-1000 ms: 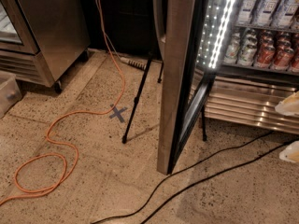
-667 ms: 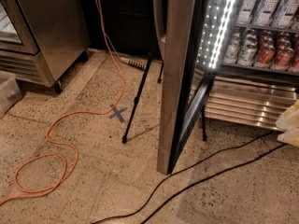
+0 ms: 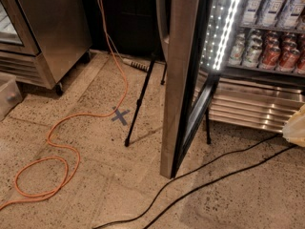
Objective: Close left fridge door
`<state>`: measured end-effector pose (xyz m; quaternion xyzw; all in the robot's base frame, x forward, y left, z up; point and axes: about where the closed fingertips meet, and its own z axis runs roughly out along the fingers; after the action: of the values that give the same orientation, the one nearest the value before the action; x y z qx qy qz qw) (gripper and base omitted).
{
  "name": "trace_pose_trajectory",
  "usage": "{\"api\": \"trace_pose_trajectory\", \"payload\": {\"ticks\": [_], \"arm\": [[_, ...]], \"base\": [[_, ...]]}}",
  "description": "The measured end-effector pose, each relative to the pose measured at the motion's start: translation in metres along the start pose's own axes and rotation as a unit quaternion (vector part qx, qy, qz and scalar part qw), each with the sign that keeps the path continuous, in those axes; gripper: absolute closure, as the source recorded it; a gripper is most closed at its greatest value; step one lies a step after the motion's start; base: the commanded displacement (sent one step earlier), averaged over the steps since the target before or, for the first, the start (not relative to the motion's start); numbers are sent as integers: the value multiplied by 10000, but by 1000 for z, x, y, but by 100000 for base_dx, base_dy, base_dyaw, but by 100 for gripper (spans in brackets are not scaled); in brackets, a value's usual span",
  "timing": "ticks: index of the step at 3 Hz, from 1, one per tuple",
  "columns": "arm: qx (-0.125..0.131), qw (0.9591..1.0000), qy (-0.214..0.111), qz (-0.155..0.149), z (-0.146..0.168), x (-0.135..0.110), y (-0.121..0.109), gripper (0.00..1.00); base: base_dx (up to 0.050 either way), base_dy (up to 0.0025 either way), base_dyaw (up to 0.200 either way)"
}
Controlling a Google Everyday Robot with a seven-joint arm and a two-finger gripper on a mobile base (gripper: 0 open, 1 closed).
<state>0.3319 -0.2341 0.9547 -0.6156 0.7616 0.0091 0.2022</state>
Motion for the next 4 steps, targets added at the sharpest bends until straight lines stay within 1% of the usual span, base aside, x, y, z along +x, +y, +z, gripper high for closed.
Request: {"api": "trace_pose_trajectory", "payload": {"ticks": [1,2,4], "arm": [[0,10000,2,-2,0,0,0,100],[-40,9998,106,-140,5,-12,2,100],[-127,9979,461,-426,20,-38,10,100]], "base": [[0,0,0],[0,0,0],[0,0,0]]}}
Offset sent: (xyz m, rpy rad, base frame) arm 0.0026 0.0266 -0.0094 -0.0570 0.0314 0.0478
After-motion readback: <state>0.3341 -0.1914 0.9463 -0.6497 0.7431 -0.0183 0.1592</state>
